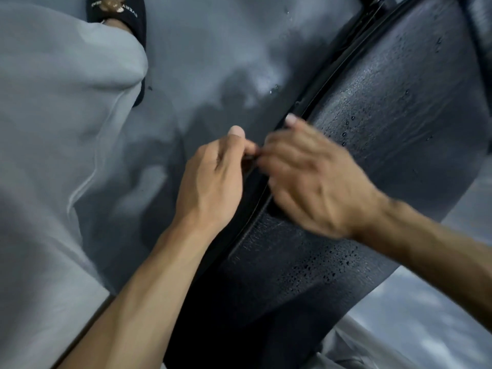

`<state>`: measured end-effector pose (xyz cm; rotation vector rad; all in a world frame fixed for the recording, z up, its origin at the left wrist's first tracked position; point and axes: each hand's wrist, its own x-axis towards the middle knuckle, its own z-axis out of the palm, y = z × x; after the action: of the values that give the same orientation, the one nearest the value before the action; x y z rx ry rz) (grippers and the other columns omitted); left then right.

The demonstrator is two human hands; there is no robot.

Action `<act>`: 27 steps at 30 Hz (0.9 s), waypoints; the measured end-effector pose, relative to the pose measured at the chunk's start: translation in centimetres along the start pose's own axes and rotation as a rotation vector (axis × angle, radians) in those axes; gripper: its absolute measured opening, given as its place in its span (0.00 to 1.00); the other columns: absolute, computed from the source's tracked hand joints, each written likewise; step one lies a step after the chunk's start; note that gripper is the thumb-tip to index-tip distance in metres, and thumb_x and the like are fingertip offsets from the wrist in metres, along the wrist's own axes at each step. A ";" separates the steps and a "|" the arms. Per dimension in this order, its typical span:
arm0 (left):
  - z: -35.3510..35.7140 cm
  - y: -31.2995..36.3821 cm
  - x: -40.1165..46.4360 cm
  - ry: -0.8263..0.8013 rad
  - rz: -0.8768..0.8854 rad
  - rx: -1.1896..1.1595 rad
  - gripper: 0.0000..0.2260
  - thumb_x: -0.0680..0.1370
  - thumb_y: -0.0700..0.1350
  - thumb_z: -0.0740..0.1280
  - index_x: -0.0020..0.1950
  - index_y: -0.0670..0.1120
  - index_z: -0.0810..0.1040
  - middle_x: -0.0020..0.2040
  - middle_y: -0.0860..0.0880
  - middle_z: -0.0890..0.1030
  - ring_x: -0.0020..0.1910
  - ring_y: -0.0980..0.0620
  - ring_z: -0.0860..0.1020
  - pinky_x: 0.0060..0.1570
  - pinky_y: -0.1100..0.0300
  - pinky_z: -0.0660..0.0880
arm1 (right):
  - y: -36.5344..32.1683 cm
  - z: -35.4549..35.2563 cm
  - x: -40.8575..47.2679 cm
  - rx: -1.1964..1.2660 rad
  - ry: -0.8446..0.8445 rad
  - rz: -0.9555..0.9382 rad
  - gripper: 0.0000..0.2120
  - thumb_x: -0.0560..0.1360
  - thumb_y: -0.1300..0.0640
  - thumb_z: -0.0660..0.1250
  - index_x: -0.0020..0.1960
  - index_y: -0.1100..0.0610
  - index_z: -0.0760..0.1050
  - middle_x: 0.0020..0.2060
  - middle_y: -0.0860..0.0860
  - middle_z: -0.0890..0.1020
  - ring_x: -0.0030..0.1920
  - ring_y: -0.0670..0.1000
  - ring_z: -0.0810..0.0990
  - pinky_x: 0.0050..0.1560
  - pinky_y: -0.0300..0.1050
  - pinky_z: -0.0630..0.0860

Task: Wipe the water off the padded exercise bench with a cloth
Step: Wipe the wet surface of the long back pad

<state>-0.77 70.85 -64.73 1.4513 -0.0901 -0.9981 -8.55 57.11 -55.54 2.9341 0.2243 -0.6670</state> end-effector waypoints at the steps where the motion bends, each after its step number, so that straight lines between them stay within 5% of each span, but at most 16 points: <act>1: 0.0 0.0 0.0 0.000 0.004 -0.021 0.21 0.79 0.64 0.52 0.48 0.62 0.84 0.52 0.59 0.86 0.56 0.57 0.84 0.63 0.45 0.78 | -0.6 0.2 -0.4 0.005 -0.023 -0.050 0.19 0.82 0.53 0.55 0.61 0.61 0.79 0.59 0.57 0.81 0.66 0.60 0.76 0.80 0.57 0.54; 4: 0.0 0.2 -0.2 -0.033 0.042 -0.065 0.20 0.80 0.63 0.52 0.55 0.60 0.83 0.56 0.59 0.86 0.58 0.60 0.83 0.63 0.47 0.78 | 1.9 -0.6 0.1 -0.019 -0.067 -0.083 0.20 0.82 0.52 0.53 0.64 0.57 0.79 0.60 0.55 0.81 0.66 0.58 0.77 0.81 0.57 0.51; 10: 0.6 0.2 -0.5 -0.109 0.108 -0.112 0.24 0.83 0.62 0.50 0.66 0.55 0.81 0.62 0.57 0.84 0.61 0.60 0.81 0.63 0.52 0.78 | 9.0 -2.5 1.7 -0.074 -0.011 0.243 0.21 0.83 0.51 0.51 0.63 0.60 0.77 0.57 0.58 0.81 0.63 0.61 0.77 0.79 0.59 0.54; 18: 1.4 -0.3 0.0 -0.105 0.090 -0.157 0.22 0.82 0.65 0.51 0.63 0.61 0.80 0.64 0.60 0.82 0.67 0.60 0.77 0.71 0.47 0.72 | 1.8 -0.8 -0.4 0.066 -0.101 -0.143 0.19 0.81 0.54 0.58 0.65 0.60 0.79 0.64 0.56 0.80 0.71 0.58 0.74 0.80 0.59 0.56; 24: 1.8 -0.2 0.0 -0.130 0.106 -0.137 0.26 0.82 0.65 0.49 0.68 0.56 0.79 0.66 0.62 0.80 0.68 0.62 0.76 0.72 0.49 0.71 | 11.3 -3.0 2.1 -0.015 -0.047 0.212 0.22 0.84 0.50 0.49 0.65 0.58 0.78 0.60 0.55 0.81 0.64 0.59 0.77 0.79 0.60 0.55; 27: 2.1 -0.1 0.0 -0.105 0.108 -0.134 0.26 0.83 0.64 0.49 0.68 0.56 0.79 0.66 0.62 0.80 0.69 0.63 0.75 0.72 0.49 0.71 | 8.2 -2.3 1.6 0.020 -0.002 0.173 0.21 0.84 0.53 0.51 0.64 0.62 0.77 0.60 0.59 0.80 0.66 0.62 0.75 0.79 0.60 0.55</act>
<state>-2.08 69.21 -64.44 1.2591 -0.1730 -0.9729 -4.77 49.56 -53.49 2.9274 -0.0364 -0.6497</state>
